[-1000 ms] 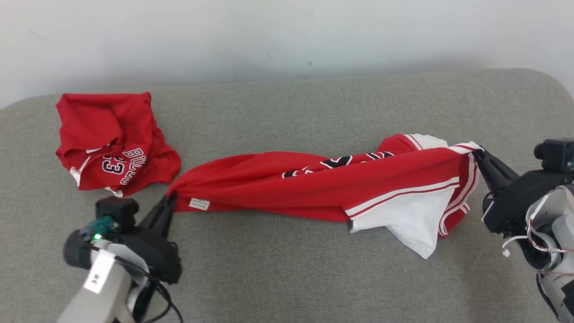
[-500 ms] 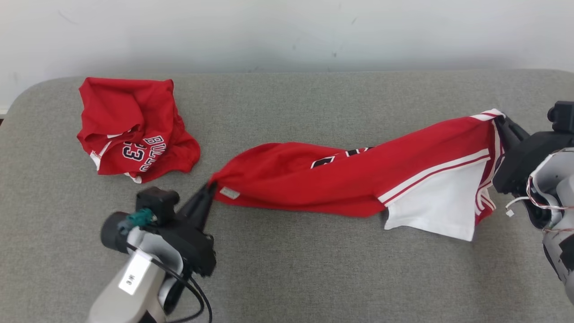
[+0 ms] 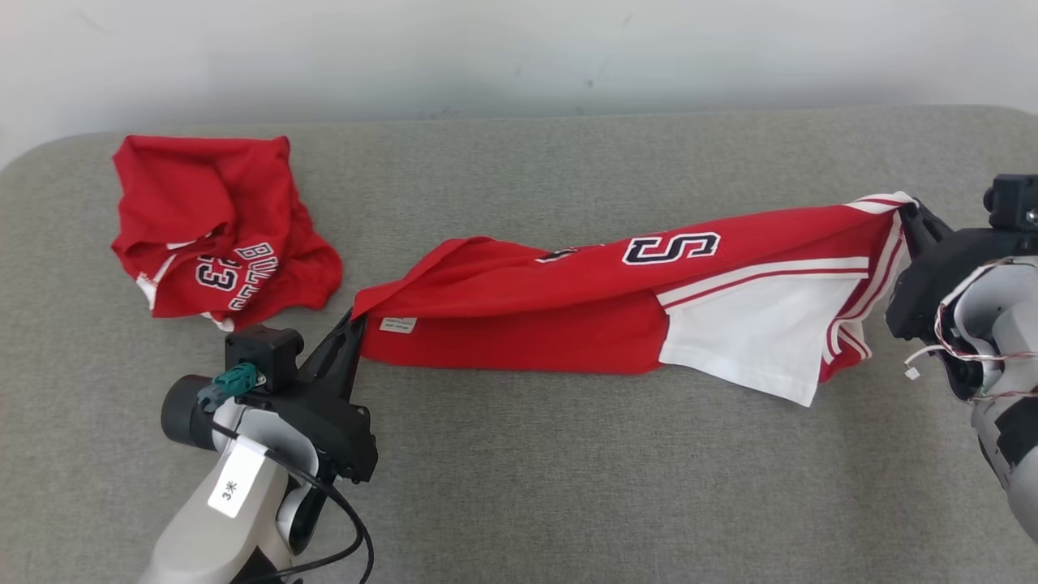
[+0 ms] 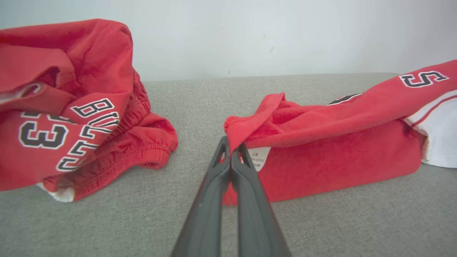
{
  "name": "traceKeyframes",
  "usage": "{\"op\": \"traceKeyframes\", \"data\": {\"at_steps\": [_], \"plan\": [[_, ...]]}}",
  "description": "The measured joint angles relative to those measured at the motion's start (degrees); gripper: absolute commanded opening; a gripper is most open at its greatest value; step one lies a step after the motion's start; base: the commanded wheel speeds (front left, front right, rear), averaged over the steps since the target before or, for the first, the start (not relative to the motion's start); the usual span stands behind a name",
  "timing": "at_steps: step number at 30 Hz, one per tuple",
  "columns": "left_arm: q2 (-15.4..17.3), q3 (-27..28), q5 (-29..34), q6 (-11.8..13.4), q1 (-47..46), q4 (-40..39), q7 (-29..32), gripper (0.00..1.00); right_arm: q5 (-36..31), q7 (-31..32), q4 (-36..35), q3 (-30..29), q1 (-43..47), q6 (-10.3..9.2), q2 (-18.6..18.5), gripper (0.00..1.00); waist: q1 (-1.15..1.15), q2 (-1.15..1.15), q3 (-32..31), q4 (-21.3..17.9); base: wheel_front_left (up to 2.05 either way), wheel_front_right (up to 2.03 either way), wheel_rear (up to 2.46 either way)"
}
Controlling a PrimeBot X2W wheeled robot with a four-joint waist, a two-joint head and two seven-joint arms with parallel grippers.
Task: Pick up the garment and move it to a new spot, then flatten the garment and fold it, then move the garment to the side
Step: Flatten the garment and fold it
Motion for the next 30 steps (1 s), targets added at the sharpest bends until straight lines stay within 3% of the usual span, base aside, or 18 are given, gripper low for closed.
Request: {"op": "traceKeyframes", "data": {"at_steps": [3, 4, 5, 6, 14, 19, 24, 30], "plan": [[-0.2, 0.0, 0.0, 0.0, -0.6, 0.7, 0.0, 0.00, -0.4, 0.0, 1.8, 0.5, -1.3, 0.12, 0.4, 0.00, 0.00, 0.00, 0.4, -0.7, 0.00, 0.00, 0.00], [-0.4, 0.0, 0.0, 0.0, -1.0, 0.8, -0.1, 0.00, -0.7, -0.1, 2.4, 0.5, -1.6, 0.41, 0.4, 0.26, 0.00, 0.00, 0.7, -0.9, 0.00, 0.00, 0.00], [-0.6, 0.0, 0.0, 0.0, -1.3, 0.7, -0.4, 0.00, -0.7, -0.5, 2.8, 0.5, -1.8, 0.48, 0.4, 0.76, 0.00, 0.00, 0.9, -1.0, 0.00, 0.00, 0.00], [-0.8, -0.1, 0.0, 0.0, -1.5, 0.8, -0.5, 0.00, -0.7, -0.6, 3.1, 0.5, -1.8, 0.51, 0.3, 1.00, 0.00, 0.00, 1.1, -1.2, 0.00, 0.00, 0.00], [-1.7, 0.1, 0.0, 0.6, -1.9, 1.2, -0.6, 0.00, -0.8, -5.4, 3.5, 0.8, 0.0, 1.59, -0.1, 1.00, 0.00, 0.00, 2.3, -2.2, 0.00, 0.00, 0.00], [-2.3, 0.1, 0.1, 0.6, -1.8, 1.1, -0.9, 0.00, 5.1, -8.2, 1.6, -3.3, 6.5, 2.70, 0.5, 1.00, 0.00, 0.00, 2.3, -2.8, 0.00, 0.00, 0.00], [-1.8, 0.8, 0.4, 1.2, -0.5, 0.8, -1.0, 0.00, 9.9, -8.8, -3.3, -3.4, 16.5, 3.10, 4.1, 1.00, 0.00, 0.01, 2.2, -3.4, 0.00, 0.00, 0.00], [-2.4, 0.3, 1.6, 1.6, -0.4, -0.1, -1.1, 0.00, 11.3, -8.5, -12.9, 2.4, 21.7, 3.09, 3.9, 1.00, 0.00, 0.00, 1.9, -3.8, 0.00, 0.00, 0.00]]}}
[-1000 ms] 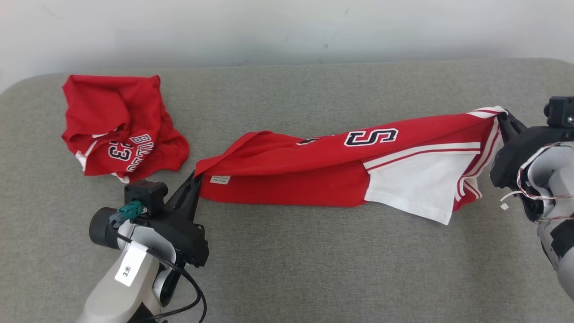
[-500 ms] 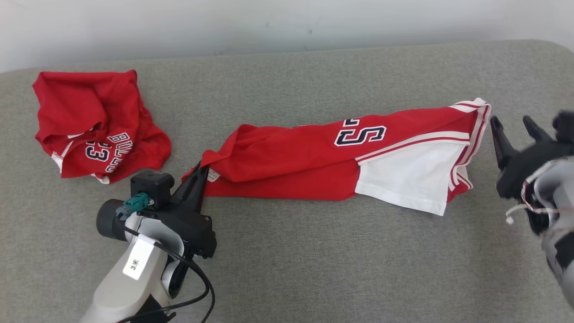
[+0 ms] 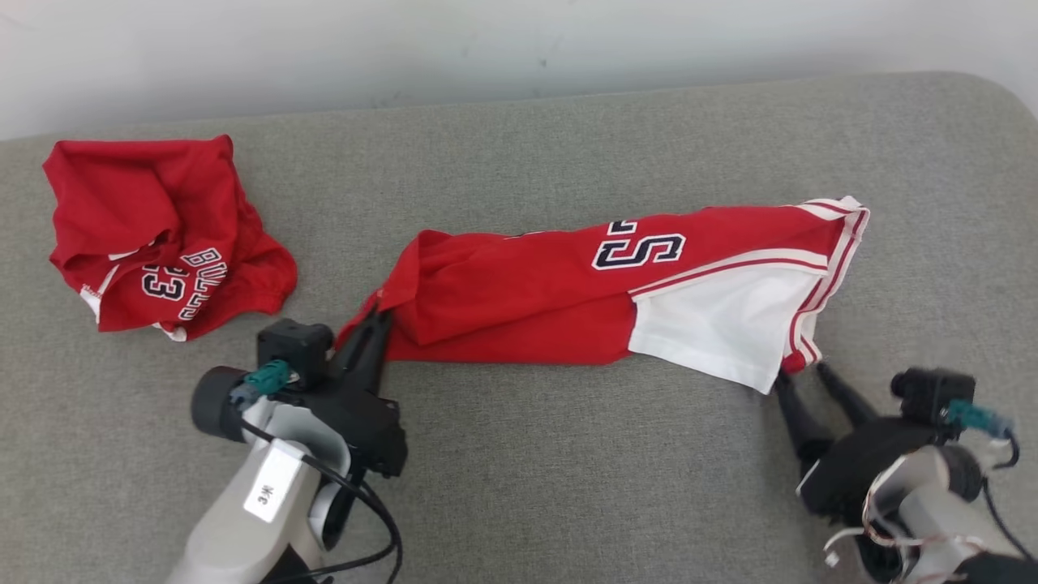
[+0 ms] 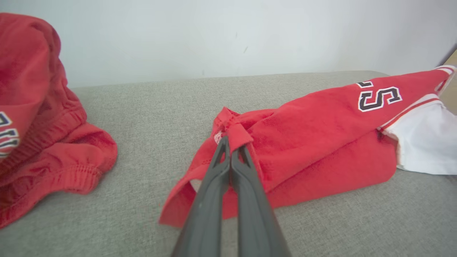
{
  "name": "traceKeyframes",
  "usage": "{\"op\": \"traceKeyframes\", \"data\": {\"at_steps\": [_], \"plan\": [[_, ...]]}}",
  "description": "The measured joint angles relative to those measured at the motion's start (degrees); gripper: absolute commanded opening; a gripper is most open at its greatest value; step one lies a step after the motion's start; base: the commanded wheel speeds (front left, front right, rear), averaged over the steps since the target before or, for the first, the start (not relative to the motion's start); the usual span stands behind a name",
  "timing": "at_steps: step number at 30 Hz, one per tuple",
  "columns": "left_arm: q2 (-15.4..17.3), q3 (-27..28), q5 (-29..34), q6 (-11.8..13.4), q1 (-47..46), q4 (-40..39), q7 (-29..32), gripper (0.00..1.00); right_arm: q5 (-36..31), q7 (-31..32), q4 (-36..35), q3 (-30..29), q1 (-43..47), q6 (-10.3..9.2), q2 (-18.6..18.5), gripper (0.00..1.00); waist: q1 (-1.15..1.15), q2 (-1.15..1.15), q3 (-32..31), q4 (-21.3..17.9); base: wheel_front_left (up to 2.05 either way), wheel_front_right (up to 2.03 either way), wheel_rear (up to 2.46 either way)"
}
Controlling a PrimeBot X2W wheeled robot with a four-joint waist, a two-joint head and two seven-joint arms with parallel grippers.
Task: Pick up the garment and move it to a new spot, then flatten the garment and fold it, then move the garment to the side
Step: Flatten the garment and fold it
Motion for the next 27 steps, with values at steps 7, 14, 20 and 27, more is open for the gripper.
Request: {"op": "traceKeyframes", "data": {"at_steps": [7, 14, 20, 27], "plan": [[-1.0, -0.7, 0.4, 0.0, 0.1, -0.3, -0.1, 0.00, 1.1, -0.6, -8.3, 1.5, 5.2, 0.00, -2.0, 1.00, 0.00, 0.00, -0.5, 1.0, 0.00, 0.00, 0.00], [-0.6, 0.0, 0.4, 0.3, 2.2, -0.4, -0.1, 0.00, 0.5, -1.0, -14.9, 2.2, 7.9, 0.00, -5.0, 1.00, 0.00, 0.01, -1.7, 0.6, 0.00, 0.00, 0.00], [-0.7, 0.1, 0.4, 0.5, 2.2, -1.0, -0.1, 0.00, -0.3, -1.0, -20.0, 2.5, 10.7, -0.03, -6.0, 1.00, 0.00, 0.00, -2.0, 0.4, 0.00, 0.00, 0.00], [-1.0, -0.1, 0.8, 0.5, 2.2, -1.3, -0.1, 0.00, -2.0, 0.6, -23.2, 4.0, 11.1, -1.74, -6.2, 1.00, 0.00, 0.00, -2.1, 0.7, 0.00, 0.00, 0.00]]}}
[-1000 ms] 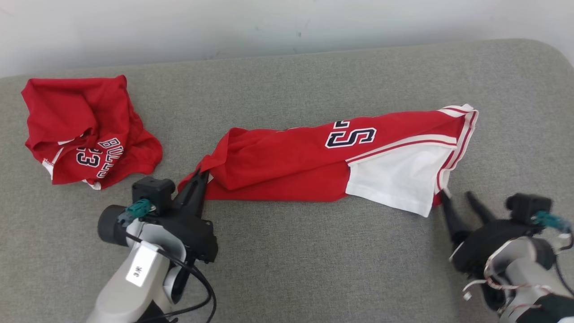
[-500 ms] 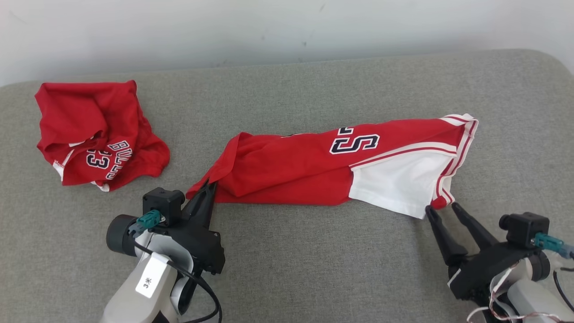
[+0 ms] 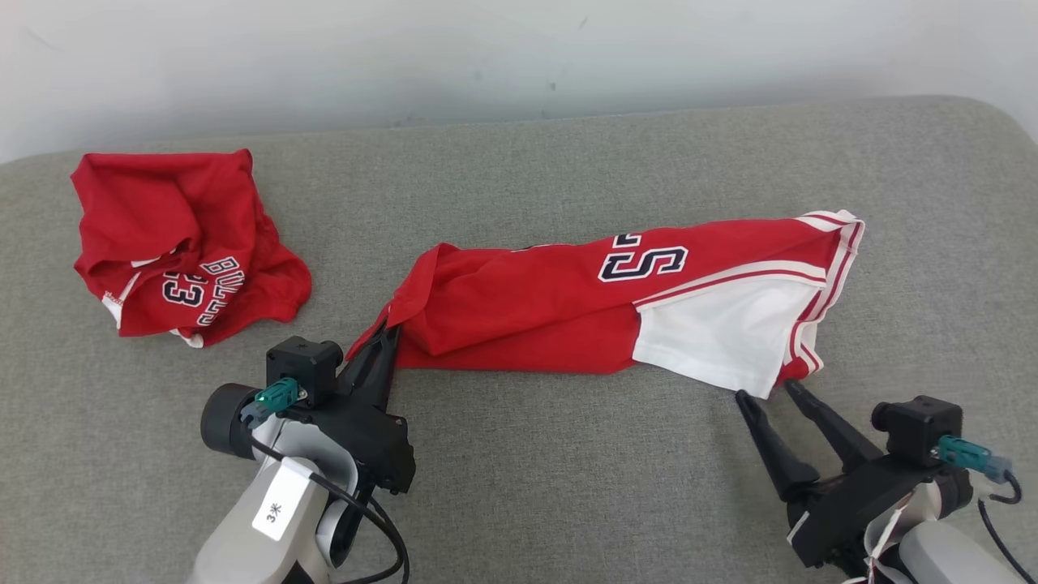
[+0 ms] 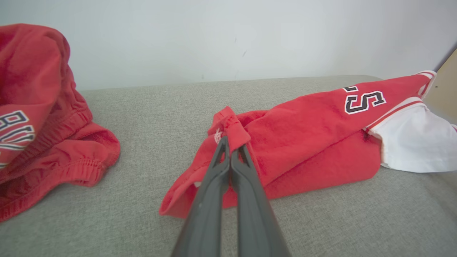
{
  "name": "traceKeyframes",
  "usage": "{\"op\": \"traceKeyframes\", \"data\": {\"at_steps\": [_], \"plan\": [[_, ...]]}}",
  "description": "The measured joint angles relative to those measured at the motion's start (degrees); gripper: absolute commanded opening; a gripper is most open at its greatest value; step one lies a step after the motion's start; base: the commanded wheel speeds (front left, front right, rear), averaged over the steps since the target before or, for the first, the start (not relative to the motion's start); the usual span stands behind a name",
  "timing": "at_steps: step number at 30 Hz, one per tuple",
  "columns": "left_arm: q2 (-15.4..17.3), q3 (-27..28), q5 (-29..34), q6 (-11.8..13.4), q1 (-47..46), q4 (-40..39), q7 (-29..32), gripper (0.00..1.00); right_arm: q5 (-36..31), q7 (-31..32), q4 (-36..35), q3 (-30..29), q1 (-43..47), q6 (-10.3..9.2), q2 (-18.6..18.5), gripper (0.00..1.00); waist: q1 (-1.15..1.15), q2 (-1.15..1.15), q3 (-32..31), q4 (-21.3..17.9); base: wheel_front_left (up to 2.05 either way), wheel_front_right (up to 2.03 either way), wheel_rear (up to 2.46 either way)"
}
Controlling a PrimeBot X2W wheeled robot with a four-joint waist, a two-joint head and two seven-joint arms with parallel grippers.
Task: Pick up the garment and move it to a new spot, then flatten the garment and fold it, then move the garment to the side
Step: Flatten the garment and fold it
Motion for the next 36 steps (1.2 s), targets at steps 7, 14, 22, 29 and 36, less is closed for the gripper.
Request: {"op": "traceKeyframes", "data": {"at_steps": [7, 14, 22, 29, 36], "plan": [[-0.4, -0.3, 0.4, 0.0, 0.0, -0.4, 0.0, 0.00, -2.7, 2.5, -0.9, 1.0, -0.1, -2.94, -0.9, 1.00, 0.00, 0.00, -0.1, 1.0, 0.00, 0.00, 0.00], [-0.4, 0.1, 0.4, 0.0, 0.9, -0.8, 0.0, 0.00, -2.9, 3.5, -2.1, 0.5, 0.1, -4.52, -1.7, 1.00, 0.00, 0.00, -0.4, 1.6, 0.00, 0.00, 0.00], [-0.4, 0.2, 0.4, 0.0, 1.2, -1.1, 0.0, 0.00, -2.8, 5.1, -2.1, 0.7, 0.0, -5.77, -1.7, 0.97, 0.00, 0.01, -0.2, 1.6, 0.00, 0.00, 0.00], [-0.3, 0.5, 0.5, 0.0, 1.2, -1.5, 0.0, 0.00, -3.0, 6.8, -0.6, 1.3, -1.3, -6.31, -1.5, 0.61, 0.00, 0.01, 0.3, 1.6, 0.00, 0.00, 0.00], [-0.4, 0.7, 0.5, 0.0, 1.2, -1.5, 0.0, 0.00, -3.4, 7.5, 0.7, 1.7, -3.7, -6.42, -0.9, 0.00, 0.00, 0.01, 0.8, 1.7, 0.00, 0.00, 0.00]]}}
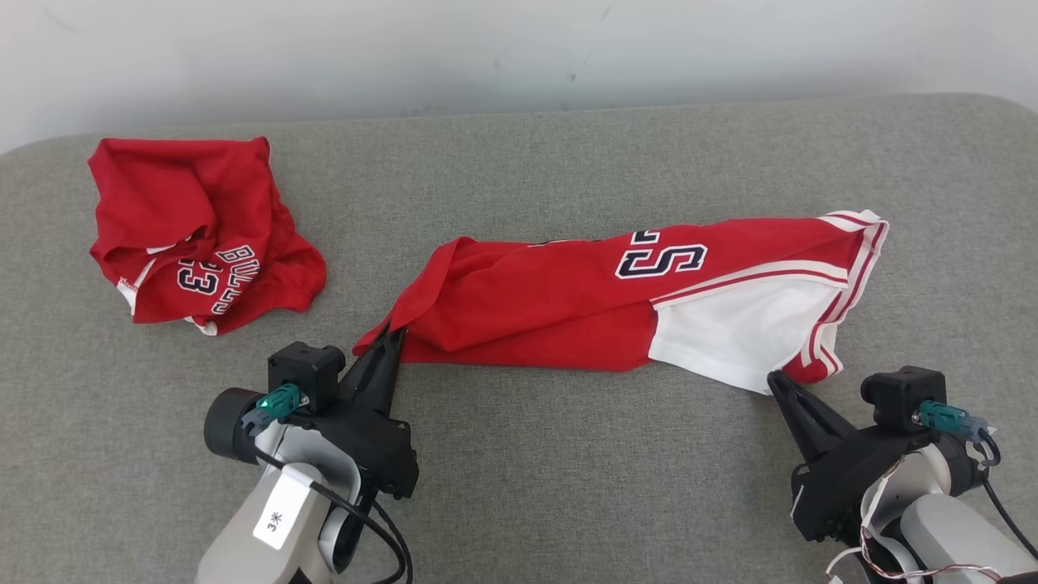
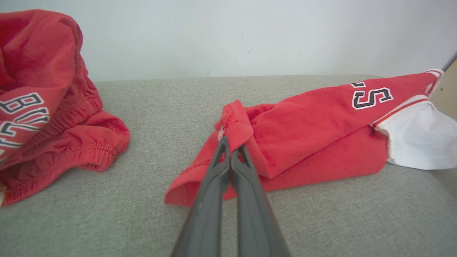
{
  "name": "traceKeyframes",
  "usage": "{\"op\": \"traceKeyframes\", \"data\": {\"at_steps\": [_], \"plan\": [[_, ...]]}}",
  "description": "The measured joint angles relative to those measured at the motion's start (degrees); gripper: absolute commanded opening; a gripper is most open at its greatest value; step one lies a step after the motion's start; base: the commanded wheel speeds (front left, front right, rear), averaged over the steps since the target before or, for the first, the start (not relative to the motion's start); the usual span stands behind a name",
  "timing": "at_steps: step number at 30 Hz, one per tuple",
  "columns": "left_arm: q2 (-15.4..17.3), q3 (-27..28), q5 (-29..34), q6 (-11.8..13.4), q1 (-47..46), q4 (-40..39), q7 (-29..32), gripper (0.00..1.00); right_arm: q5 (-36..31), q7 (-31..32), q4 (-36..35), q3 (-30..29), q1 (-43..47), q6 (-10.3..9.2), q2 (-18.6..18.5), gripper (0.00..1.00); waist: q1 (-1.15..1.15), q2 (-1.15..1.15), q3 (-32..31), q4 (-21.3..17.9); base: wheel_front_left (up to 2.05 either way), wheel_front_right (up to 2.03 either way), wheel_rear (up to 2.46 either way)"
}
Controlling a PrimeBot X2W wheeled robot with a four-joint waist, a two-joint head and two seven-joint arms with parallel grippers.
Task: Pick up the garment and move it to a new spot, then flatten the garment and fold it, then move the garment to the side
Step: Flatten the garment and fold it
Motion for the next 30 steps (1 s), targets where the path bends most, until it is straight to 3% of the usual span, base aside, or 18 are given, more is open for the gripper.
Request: {"op": "traceKeyframes", "data": {"at_steps": [20, 28, 30], "plan": [[0.4, 1.5, 0.0, 0.3, 1.1, -0.4, 0.0, 0.00, 3.5, -3.9, -3.4, -6.5, 0.3, 0.51, -2.7, 0.00, 0.00, 0.00, -0.3, -2.0, 0.00, 0.00, 0.00], [0.3, 1.6, 0.0, 0.2, 1.1, -1.1, 0.0, 0.00, 5.8, -6.4, -6.8, -13.1, 1.8, -0.45, -7.2, 0.00, 0.00, 0.00, -0.8, -2.6, 0.00, 0.00, 0.00], [0.4, 1.7, 0.4, 0.2, 1.0, -1.6, 0.0, 0.07, 6.3, -6.7, -7.7, -13.8, 3.1, -0.59, -7.3, 0.00, 0.00, 0.00, -1.0, -2.6, 0.00, 0.00, 0.00]]}}
